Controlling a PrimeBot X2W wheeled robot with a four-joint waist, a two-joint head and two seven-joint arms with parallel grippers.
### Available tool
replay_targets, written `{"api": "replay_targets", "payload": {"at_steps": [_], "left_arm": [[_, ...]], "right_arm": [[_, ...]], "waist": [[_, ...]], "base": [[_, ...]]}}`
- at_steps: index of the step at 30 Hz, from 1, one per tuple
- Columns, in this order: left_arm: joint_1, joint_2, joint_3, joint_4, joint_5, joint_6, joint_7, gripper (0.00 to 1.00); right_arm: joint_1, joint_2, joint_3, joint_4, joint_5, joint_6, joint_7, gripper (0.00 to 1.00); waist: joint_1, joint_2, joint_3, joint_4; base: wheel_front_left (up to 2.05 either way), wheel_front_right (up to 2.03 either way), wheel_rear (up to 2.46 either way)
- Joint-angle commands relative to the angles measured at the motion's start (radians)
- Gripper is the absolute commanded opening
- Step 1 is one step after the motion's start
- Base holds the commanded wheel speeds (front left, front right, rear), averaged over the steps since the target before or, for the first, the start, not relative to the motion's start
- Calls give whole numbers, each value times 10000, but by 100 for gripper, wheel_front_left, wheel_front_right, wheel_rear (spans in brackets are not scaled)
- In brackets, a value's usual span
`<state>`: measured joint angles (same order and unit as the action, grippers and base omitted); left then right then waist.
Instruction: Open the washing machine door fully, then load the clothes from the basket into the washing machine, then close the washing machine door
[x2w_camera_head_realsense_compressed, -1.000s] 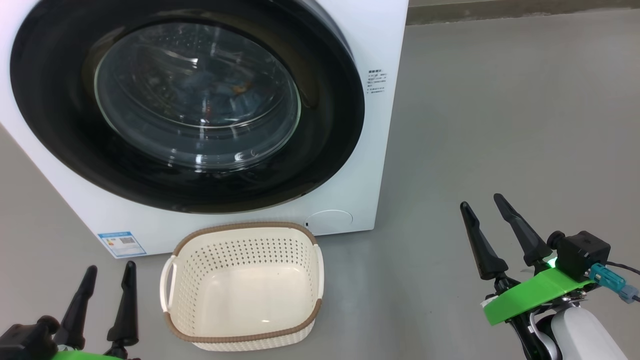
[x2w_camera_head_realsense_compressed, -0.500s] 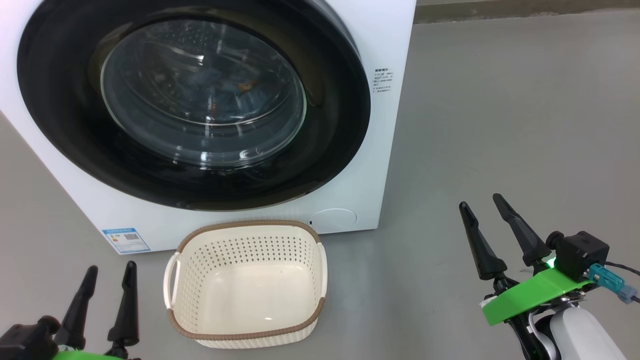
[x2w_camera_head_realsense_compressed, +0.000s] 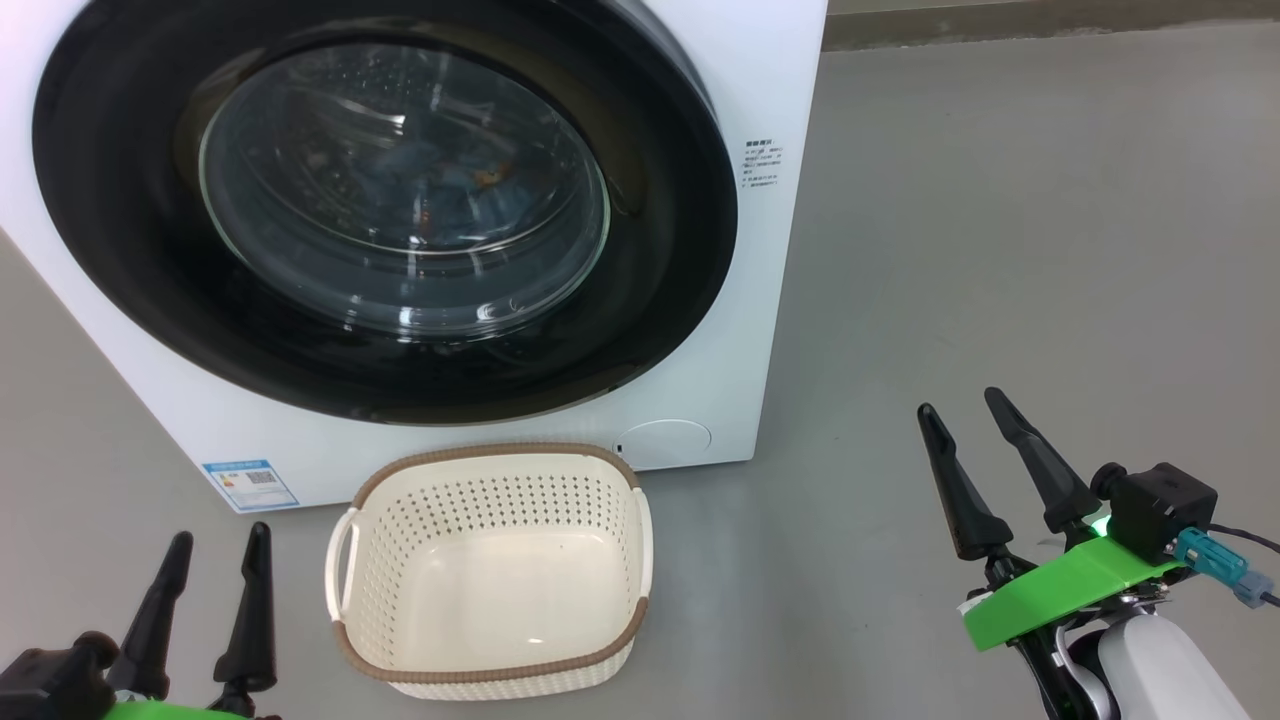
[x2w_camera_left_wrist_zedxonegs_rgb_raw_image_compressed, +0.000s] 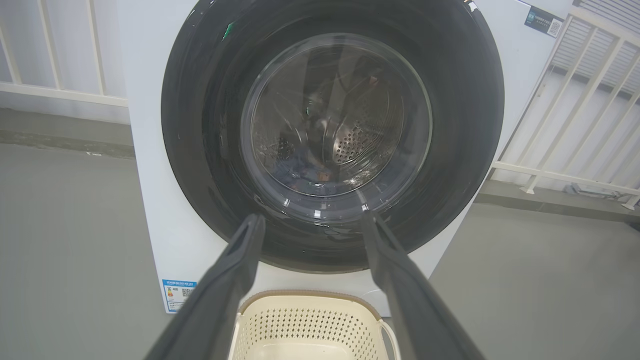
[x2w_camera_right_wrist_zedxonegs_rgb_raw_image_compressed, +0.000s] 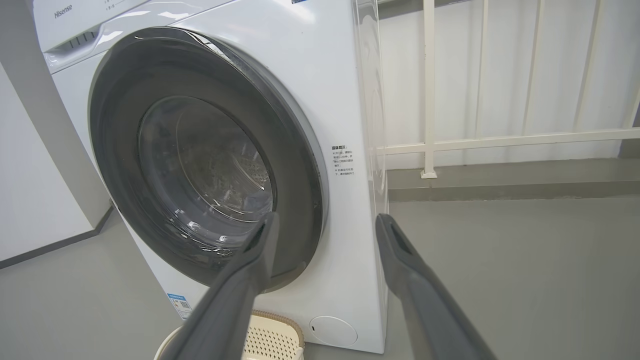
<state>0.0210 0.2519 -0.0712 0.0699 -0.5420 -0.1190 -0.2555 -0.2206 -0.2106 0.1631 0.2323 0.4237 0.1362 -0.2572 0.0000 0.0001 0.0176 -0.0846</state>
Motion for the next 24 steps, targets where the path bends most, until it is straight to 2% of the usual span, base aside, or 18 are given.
{"api": "replay_targets", "payload": {"at_steps": [1,17,18,24], "left_arm": [[-223,227,390,-277,-109,26,-63,100],[-261,232,398,-300,-127,28,-62,100],[0,-1,3,-31,-18,0,0,0],[38,-338,-67,366,-252,0,95,0]], "right_arm": [[111,4,164,-257,-133,-55,-45,100],[149,77,107,-289,-191,-55,-45,100],[178,101,-77,-4,-89,0,0,0],[381,276,-93,377,186,1,76,0]], "waist": [[0,-1,8,2],[0,-1,71,-10],[0,-1,72,-10],[2,-1,68,6]], "base": [[0,0,0],[0,0,0],[0,0,0],[0,0,0]]}}
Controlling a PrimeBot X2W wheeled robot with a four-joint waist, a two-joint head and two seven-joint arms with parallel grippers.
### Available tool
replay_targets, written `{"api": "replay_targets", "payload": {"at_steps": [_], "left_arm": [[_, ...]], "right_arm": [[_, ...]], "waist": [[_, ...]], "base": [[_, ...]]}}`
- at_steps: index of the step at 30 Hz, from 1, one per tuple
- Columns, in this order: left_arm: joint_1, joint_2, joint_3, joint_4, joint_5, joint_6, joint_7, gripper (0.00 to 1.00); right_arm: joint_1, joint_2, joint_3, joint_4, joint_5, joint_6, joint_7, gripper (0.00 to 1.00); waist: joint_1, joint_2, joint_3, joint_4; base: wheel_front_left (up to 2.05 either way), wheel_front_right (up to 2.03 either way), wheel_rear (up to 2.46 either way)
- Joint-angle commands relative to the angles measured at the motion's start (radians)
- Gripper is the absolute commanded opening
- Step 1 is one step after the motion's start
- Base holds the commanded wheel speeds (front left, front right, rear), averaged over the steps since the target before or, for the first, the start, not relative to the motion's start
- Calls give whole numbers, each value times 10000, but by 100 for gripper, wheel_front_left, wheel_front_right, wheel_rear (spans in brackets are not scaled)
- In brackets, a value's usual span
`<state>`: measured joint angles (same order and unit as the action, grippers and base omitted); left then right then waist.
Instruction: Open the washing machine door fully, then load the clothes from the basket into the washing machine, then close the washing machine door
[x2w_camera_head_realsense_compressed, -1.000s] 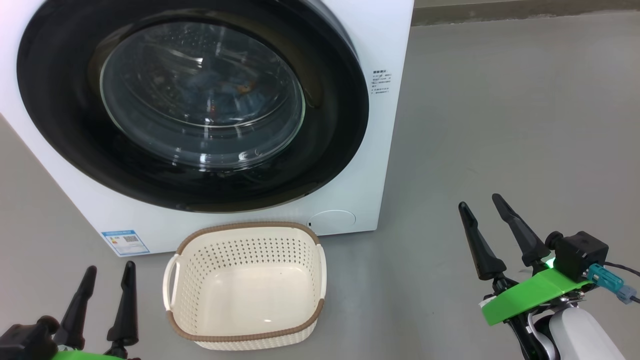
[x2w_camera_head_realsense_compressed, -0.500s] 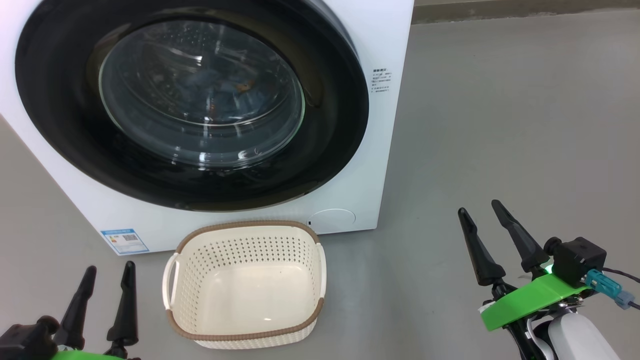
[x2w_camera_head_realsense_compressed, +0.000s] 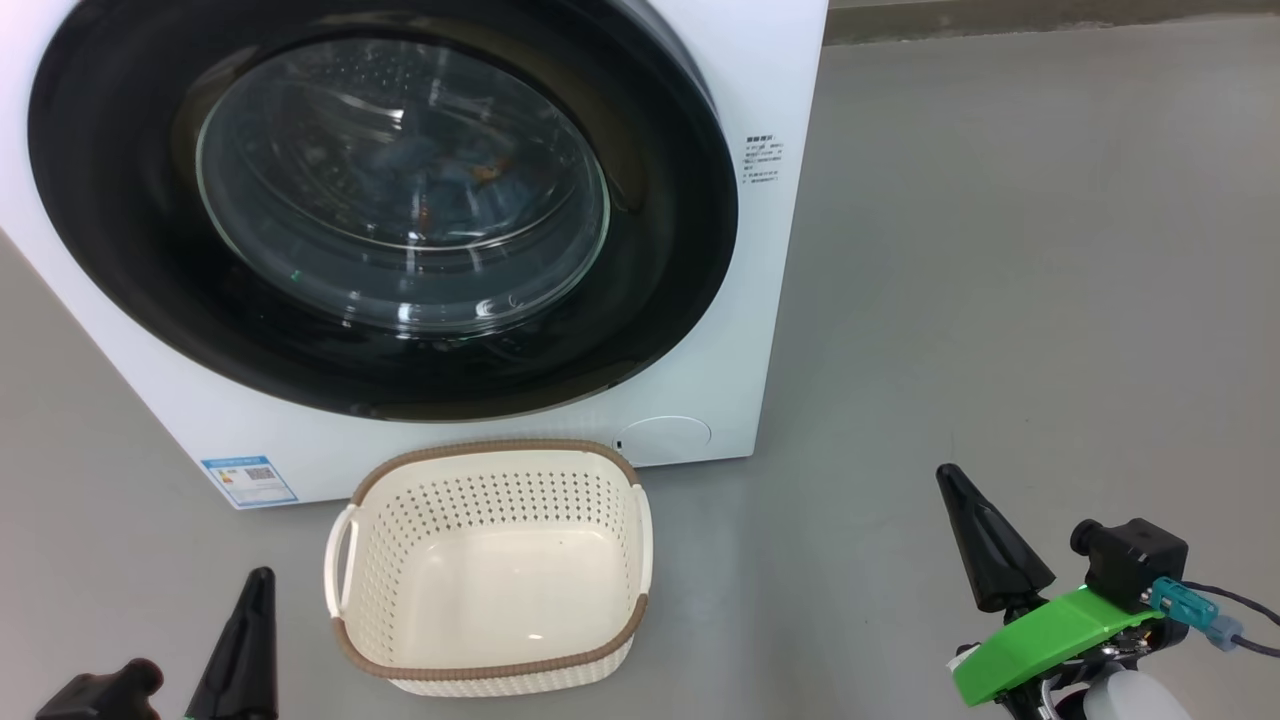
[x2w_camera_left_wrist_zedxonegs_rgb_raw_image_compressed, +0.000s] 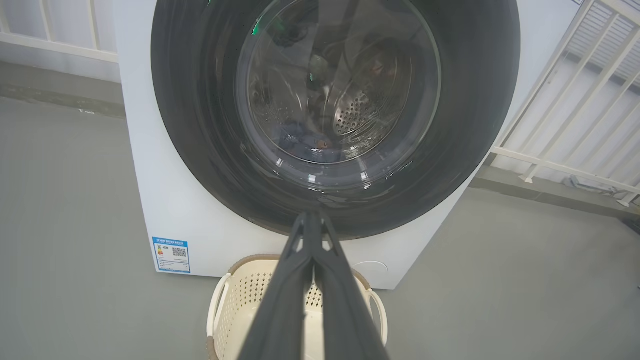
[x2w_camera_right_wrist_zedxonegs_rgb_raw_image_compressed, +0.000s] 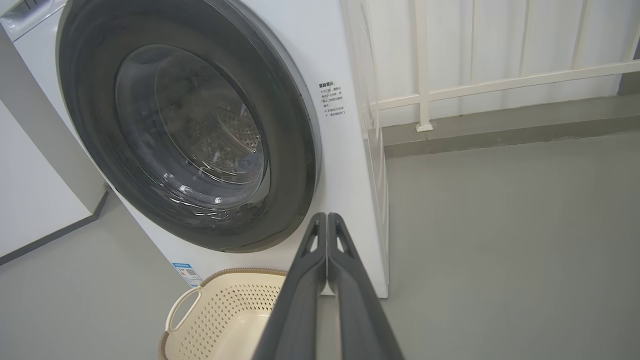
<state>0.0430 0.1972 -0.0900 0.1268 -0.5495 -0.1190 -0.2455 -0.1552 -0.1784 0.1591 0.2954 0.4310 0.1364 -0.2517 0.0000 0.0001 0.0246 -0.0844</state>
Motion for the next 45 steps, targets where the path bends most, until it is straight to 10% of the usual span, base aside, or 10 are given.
{"api": "replay_targets", "payload": {"at_steps": [1,45], "left_arm": [[-191,195,135,-195,-263,0,26,0],[-688,-394,814,307,-3922,-22,1291,0]], "right_arm": [[-265,-39,-73,-257,213,-2,47,0],[-25,335,-894,-323,4420,-21,1228,0]], "waist": [[6,-1,-8,13],[0,-1,-89,309]], "base": [[0,0,0],[0,0,0]]}}
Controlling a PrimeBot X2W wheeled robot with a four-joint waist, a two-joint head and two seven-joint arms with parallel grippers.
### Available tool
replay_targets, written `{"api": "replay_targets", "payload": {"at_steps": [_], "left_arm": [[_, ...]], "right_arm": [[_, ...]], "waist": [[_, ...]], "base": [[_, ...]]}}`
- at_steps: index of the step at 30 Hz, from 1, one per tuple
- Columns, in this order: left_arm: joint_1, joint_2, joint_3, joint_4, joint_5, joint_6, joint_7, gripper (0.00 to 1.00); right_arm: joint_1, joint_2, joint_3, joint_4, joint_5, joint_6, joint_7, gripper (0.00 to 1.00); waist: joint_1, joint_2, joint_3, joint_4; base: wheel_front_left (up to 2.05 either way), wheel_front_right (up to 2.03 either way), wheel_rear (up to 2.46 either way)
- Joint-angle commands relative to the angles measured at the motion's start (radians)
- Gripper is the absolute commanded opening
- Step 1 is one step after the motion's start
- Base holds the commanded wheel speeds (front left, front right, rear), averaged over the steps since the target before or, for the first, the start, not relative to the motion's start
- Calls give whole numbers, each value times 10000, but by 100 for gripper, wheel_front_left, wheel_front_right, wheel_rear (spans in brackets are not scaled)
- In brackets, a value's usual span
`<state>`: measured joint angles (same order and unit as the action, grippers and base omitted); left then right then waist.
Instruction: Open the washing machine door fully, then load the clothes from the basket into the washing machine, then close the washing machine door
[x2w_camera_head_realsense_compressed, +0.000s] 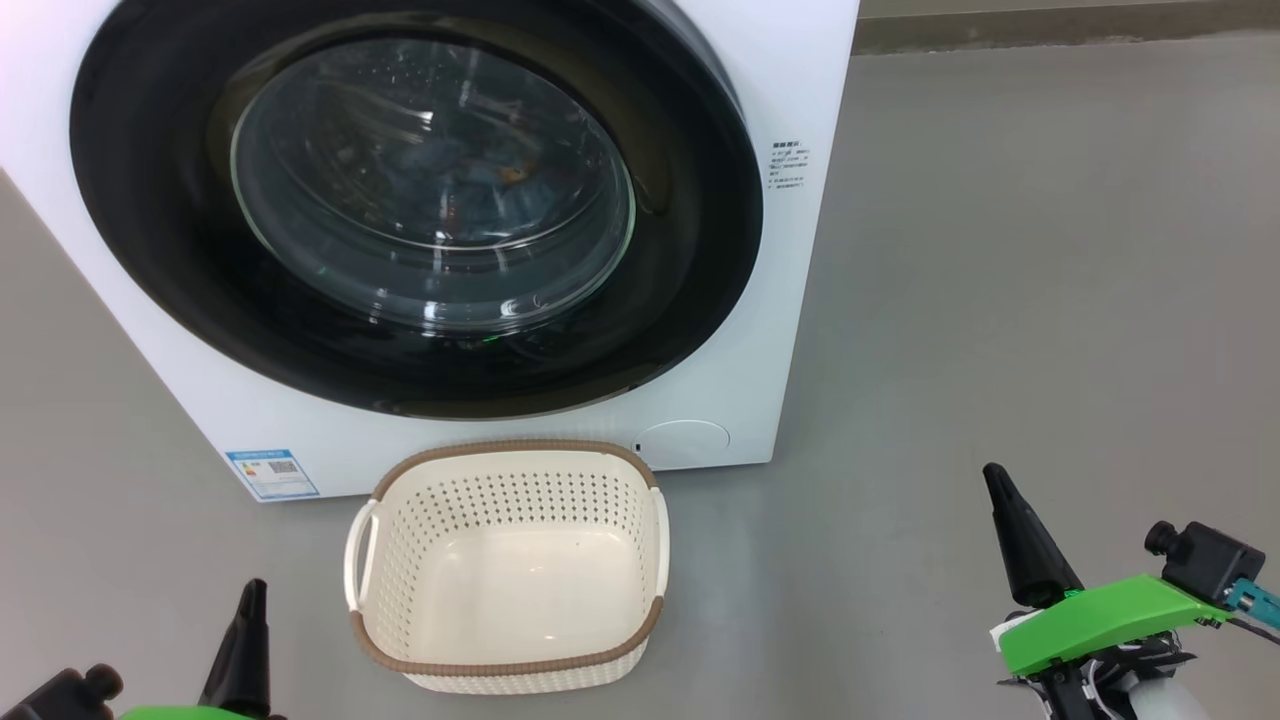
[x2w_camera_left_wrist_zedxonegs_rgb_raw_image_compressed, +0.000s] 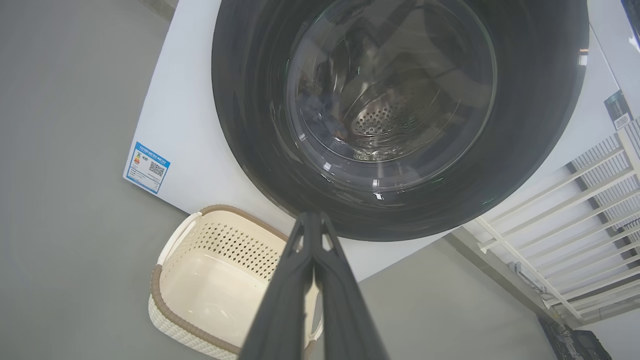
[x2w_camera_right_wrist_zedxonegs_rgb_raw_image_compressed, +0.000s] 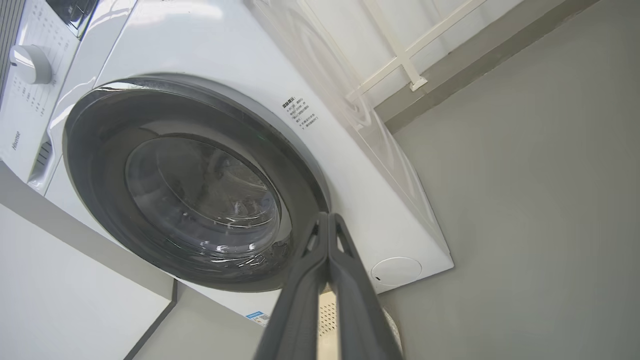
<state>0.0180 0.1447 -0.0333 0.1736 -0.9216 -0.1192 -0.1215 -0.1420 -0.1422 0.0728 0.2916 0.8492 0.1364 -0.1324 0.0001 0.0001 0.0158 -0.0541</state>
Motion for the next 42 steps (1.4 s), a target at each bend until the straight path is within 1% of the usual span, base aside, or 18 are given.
{"api": "replay_targets", "payload": {"at_steps": [1,42], "left_arm": [[-449,118,262,-149,-286,-21,80,0],[-920,-444,911,336,-3769,-61,1287,0]], "right_arm": [[-151,-19,-51,-286,335,-22,63,0],[80,370,-870,-355,4305,-41,1217,0]], "waist": [[0,-1,-4,12],[0,-1,-85,292]], "base": [[0,0,0],[0,0,0]]}}
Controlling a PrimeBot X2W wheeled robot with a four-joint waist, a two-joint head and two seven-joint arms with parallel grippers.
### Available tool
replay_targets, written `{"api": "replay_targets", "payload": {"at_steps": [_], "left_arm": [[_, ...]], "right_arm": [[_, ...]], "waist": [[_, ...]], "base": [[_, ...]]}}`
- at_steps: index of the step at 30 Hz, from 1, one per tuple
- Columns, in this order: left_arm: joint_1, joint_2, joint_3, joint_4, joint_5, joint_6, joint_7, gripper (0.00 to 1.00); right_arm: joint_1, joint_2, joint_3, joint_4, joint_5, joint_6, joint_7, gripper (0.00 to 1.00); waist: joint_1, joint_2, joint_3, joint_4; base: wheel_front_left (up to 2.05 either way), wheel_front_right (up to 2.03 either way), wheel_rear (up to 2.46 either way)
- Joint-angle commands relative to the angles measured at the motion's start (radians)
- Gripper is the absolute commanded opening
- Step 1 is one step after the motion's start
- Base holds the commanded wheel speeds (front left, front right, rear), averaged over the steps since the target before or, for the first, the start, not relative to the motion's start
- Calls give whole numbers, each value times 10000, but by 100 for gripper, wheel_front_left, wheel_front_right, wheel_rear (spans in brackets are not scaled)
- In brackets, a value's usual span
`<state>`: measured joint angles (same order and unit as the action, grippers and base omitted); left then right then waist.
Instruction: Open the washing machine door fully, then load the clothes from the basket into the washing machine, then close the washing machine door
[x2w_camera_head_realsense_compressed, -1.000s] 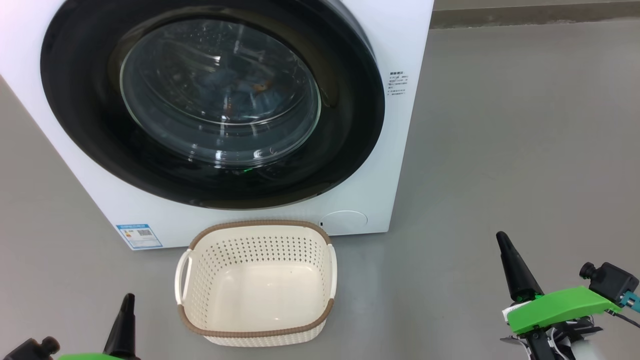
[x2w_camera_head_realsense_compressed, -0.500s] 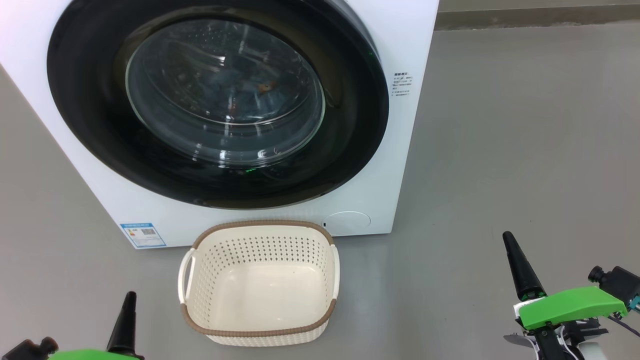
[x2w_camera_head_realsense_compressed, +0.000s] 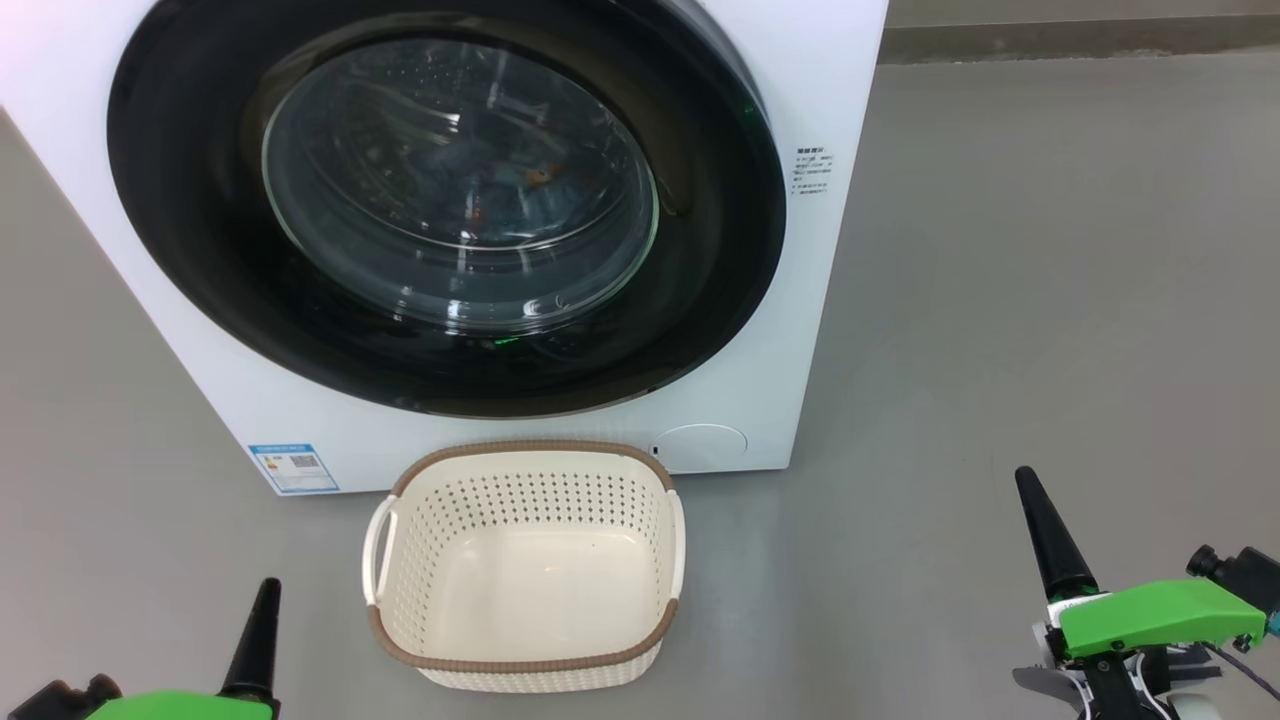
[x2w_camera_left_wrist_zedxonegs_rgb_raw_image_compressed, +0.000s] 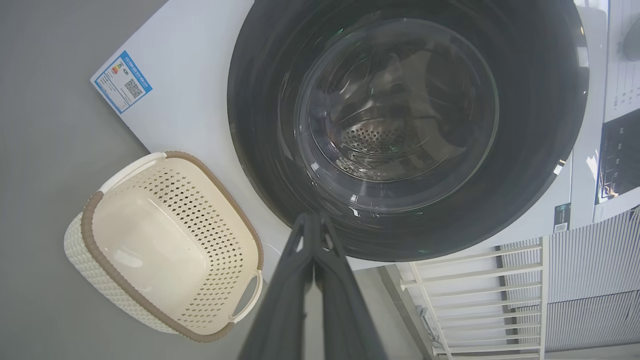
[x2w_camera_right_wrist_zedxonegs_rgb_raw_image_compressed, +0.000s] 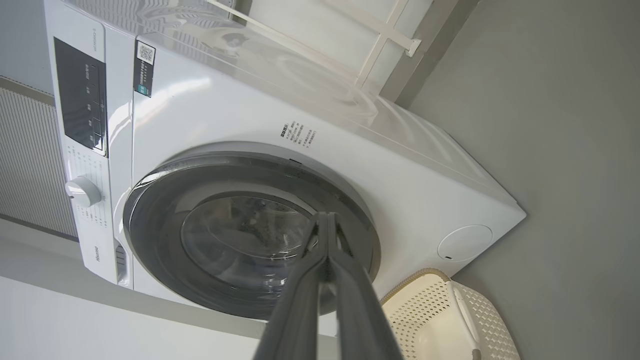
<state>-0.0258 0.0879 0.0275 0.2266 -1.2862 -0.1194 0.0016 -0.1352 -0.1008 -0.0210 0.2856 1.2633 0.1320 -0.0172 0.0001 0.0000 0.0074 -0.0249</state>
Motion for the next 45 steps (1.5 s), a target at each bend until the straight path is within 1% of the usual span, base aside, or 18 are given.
{"api": "replay_targets", "payload": {"at_steps": [1,37,45], "left_arm": [[-493,110,319,-182,-209,-60,85,0],[-895,-370,874,232,-3185,-95,1116,0],[-899,-375,879,237,-3211,-96,1125,0]], "right_arm": [[18,-35,47,-297,260,3,93,0],[213,315,-678,-354,3630,-13,1098,0],[214,325,-694,-354,3652,-13,1114,0]], "waist": [[-1,0,-2,8],[-1,0,-72,247],[-1,0,-72,249]], "base": [[0,0,0],[0,0,0],[0,0,0]]}}
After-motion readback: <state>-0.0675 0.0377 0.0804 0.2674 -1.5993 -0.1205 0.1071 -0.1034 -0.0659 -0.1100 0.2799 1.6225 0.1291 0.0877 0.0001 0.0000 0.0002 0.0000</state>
